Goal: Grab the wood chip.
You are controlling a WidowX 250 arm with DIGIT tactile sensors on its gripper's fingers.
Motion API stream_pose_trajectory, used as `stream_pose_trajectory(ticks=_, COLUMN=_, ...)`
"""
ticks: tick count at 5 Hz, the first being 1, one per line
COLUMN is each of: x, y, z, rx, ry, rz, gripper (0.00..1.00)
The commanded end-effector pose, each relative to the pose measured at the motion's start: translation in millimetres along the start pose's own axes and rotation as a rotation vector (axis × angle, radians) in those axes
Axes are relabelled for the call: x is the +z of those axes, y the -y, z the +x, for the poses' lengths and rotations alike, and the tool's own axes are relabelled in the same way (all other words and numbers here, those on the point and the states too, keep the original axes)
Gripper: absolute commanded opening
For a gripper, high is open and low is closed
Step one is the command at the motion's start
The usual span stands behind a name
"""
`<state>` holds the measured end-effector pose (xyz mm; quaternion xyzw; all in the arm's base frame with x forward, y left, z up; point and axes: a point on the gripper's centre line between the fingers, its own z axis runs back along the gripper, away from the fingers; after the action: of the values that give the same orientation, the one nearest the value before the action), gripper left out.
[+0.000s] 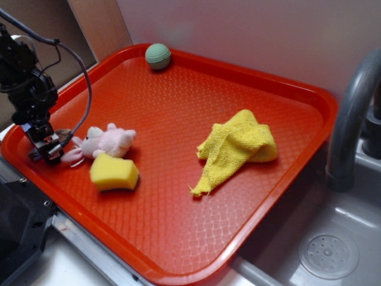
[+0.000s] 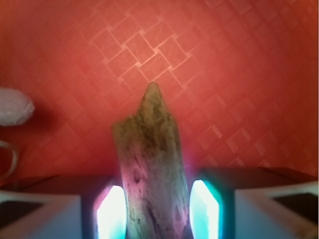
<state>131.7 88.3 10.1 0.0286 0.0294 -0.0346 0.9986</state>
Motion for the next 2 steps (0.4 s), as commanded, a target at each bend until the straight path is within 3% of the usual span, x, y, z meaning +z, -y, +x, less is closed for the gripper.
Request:
stream_pose_trajectory(ticks=1, x=72.2, y=-6.8, z=31.3, rx=0.143, ry=0.160, rz=-0.015, gripper=0.00)
stream_pose_trajectory(ticks=2, x=127.0, y=-1.2, z=65.4, rx=0.233, ry=0.219, rz=-0.004, gripper=0.00)
